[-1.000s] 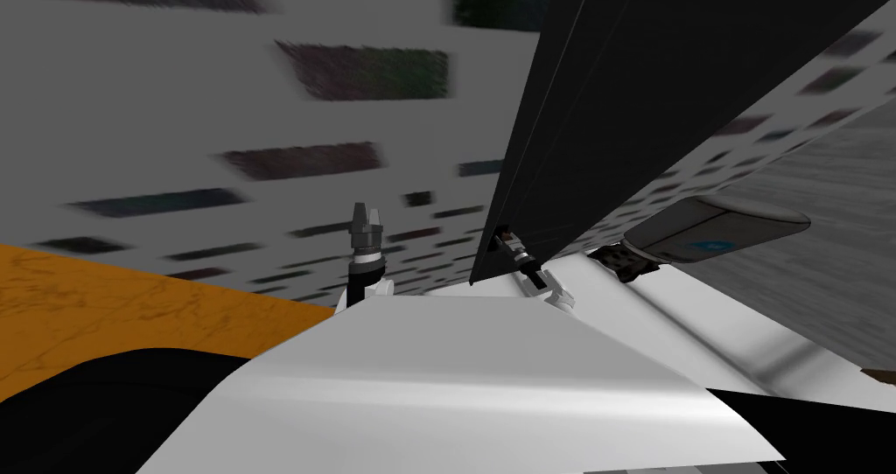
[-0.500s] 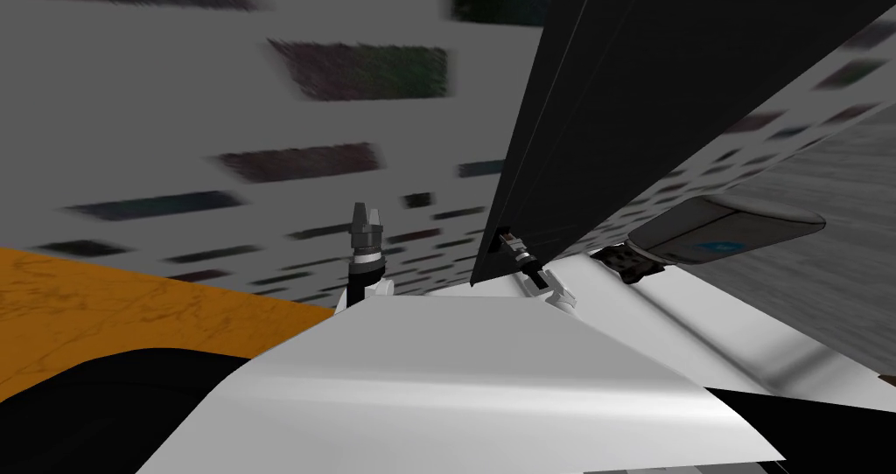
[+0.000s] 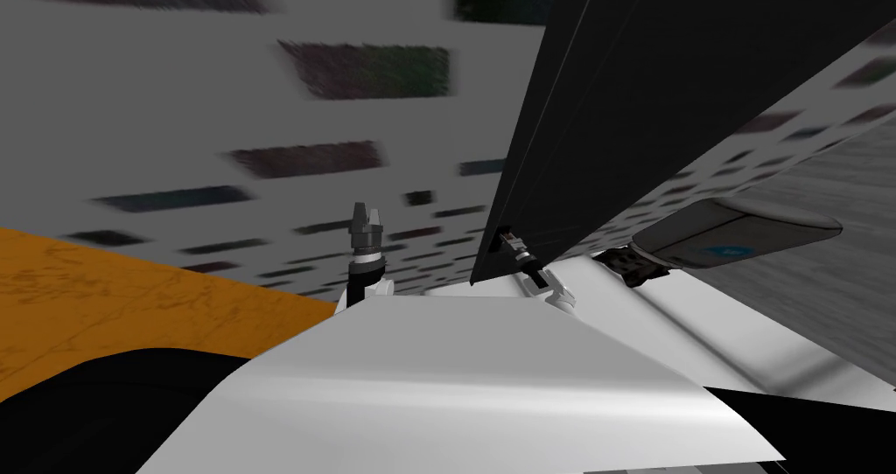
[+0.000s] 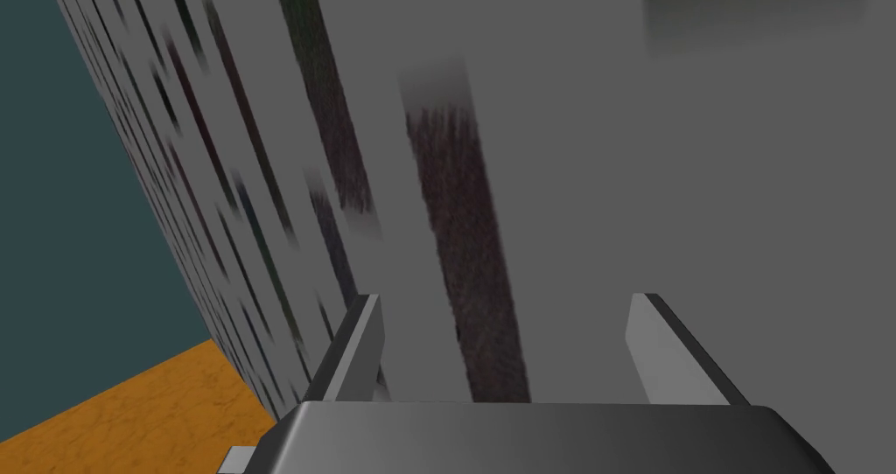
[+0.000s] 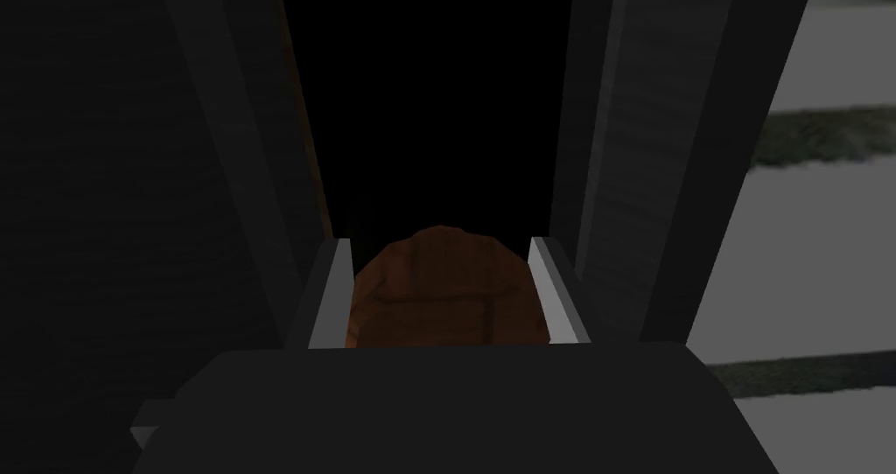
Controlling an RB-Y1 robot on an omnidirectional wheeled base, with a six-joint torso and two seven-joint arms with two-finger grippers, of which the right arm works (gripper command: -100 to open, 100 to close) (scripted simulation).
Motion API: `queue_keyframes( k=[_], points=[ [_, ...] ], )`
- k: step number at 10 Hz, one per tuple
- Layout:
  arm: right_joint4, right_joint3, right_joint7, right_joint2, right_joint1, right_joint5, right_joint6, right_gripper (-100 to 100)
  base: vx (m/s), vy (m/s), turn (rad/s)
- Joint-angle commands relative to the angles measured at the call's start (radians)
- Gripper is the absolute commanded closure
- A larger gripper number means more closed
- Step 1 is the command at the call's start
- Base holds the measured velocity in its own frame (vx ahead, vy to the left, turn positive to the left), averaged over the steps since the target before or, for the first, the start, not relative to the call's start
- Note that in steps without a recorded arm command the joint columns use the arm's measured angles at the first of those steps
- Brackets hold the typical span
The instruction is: Pull the door open
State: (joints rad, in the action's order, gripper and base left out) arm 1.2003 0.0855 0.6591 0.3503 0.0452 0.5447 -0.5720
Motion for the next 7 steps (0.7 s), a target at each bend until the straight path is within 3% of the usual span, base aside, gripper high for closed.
queue_keyframes(
  k=[1, 7],
  points=[
    [-0.004, -0.005, -0.036, -0.002, -0.004, -0.022, 0.001, 100, -0.094, -0.065, 0.098],
    [-0.025, -0.017, -0.189, -0.005, -0.026, -0.128, 0.010, 100, -0.080, -0.063, 0.112]
  ],
)
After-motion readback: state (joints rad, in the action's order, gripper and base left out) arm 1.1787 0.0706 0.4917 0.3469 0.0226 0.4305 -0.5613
